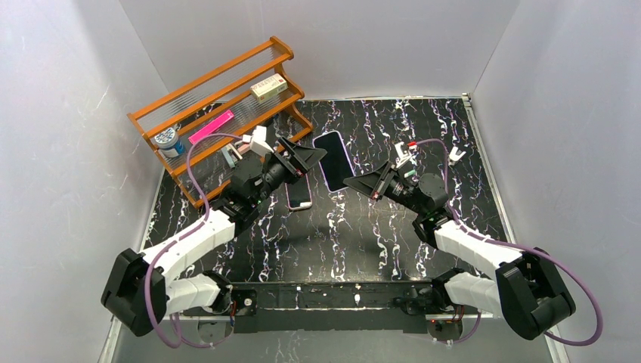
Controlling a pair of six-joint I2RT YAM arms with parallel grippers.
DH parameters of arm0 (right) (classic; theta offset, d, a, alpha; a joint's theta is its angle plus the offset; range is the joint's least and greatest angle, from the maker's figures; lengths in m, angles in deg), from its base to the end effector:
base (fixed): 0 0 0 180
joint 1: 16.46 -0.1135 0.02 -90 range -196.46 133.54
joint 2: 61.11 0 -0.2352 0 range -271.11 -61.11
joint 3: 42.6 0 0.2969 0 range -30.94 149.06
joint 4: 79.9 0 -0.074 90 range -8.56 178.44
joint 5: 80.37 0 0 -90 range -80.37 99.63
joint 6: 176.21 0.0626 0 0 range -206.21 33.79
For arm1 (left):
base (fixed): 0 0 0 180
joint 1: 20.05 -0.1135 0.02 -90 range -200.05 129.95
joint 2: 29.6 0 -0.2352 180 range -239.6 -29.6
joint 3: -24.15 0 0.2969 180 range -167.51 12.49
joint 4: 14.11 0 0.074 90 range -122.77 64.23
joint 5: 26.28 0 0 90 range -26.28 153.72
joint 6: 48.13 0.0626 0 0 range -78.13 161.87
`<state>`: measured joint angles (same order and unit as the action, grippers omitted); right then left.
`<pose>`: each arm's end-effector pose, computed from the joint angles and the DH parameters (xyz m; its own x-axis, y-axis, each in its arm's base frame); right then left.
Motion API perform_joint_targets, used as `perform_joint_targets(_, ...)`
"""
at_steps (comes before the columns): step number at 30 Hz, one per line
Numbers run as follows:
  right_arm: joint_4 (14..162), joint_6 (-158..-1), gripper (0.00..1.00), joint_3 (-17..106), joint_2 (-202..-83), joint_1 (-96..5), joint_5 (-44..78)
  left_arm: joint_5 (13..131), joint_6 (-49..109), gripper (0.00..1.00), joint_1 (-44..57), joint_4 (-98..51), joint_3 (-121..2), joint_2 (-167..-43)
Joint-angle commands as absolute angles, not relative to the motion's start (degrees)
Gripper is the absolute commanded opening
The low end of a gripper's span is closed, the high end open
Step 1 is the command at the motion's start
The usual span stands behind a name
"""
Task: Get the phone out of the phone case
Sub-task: Adjust the phone.
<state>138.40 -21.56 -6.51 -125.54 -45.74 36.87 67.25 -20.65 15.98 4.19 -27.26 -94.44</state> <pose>0.2542 0.1754 0.2072 -0.6837 0.5378 -0.4932 -0.4909 0.1612 0.8562 0.2766 -0.2059 0.2690 -0.5332 -0.7071 -0.4644 0.3547 0.3115 -0.8816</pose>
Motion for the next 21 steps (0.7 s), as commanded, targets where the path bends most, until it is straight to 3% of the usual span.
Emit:
perform_joint_targets(1,150.28,-18.26,0.01,-5.51,-124.19,-45.42,38.01,76.73,-22.83,0.88,14.71,12.73,-27.75,-96.14)
perform_joint_targets(16,157.35,-14.61,0.01,-1.94,-129.72,-45.44,44.62,91.46,-25.18,0.68,9.39,20.02,-32.8,-102.16)
perform_joint_targets(21,158.68,-13.64,0.01,-1.28,-131.2,-45.39,45.48,93.03,-26.73,0.52,9.22,22.07,-32.53,-103.0)
